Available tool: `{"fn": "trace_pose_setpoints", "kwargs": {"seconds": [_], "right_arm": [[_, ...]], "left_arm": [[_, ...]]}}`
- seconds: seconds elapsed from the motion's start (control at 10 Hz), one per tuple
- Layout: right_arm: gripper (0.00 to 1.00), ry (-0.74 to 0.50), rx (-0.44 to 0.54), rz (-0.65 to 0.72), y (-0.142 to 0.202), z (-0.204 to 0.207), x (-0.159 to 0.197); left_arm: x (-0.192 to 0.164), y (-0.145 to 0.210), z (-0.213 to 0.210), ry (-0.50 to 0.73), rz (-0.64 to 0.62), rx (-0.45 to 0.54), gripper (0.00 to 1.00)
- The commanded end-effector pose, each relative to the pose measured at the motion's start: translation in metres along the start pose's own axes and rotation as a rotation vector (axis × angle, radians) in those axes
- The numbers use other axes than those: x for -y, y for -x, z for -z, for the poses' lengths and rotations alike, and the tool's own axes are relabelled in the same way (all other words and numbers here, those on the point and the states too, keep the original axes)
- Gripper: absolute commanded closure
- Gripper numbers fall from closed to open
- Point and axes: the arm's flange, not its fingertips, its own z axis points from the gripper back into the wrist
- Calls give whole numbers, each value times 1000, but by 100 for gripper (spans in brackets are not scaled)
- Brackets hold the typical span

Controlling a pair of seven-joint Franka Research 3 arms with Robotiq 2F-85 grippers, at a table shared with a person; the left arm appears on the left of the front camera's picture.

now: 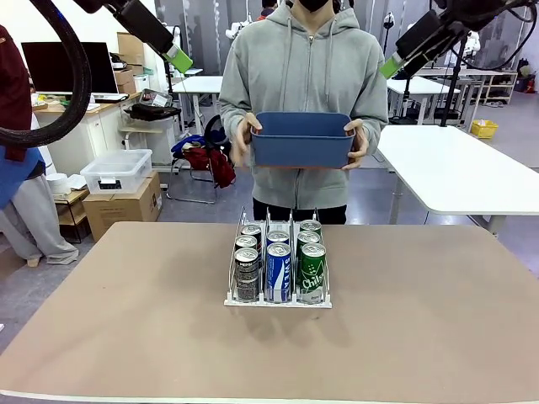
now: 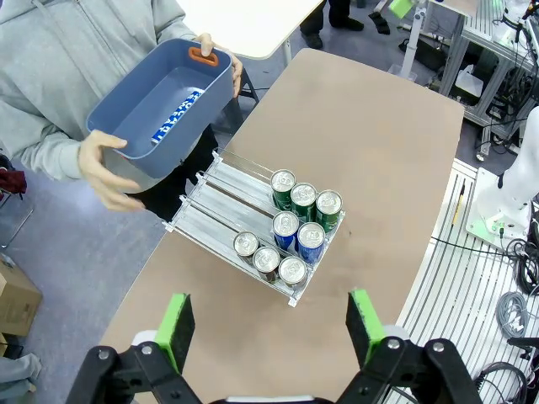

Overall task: Fill the beverage cans into the dispenser.
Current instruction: Pick up the Ionic drink handed by the human.

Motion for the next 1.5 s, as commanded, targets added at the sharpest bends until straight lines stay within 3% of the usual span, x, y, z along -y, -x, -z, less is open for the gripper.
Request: {"fn": "trace_pose_setpoints", "kwargs": {"seconds": [0.0, 1.4], "right_arm": [[0, -55, 22, 8, 5, -8, 4], [0, -19, 11, 15, 0, -9, 3]], "left_arm": [[-1, 2, 0, 5, -4, 1, 4], [-1, 2, 0, 5, -4, 1, 4]]}}
